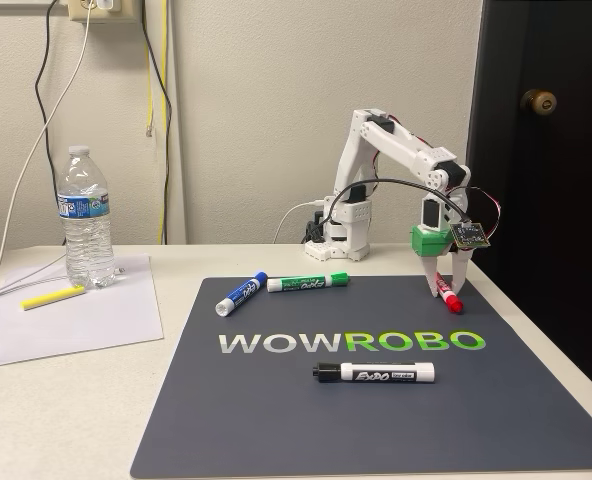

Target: Pick up the red marker.

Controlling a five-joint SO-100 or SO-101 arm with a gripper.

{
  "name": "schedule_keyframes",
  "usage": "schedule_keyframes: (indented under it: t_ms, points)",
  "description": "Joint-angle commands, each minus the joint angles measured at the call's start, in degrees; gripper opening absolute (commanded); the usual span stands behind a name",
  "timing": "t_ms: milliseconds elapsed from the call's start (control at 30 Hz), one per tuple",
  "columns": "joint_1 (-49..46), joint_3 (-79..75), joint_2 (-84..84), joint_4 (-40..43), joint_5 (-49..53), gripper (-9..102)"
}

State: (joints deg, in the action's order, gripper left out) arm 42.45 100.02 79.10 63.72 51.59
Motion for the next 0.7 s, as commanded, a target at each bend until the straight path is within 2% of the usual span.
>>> schedule_keyframes:
  t_ms: [0, 133, 667]
  points:
    - [-0.5, -0.4, 0.2, -0.4, -0.6, 10]
    - [-0.5, -0.4, 0.1, -0.5, -0.9, 4]
    - [-0.7, -0.9, 0.9, 0.0, -1.5, 3]
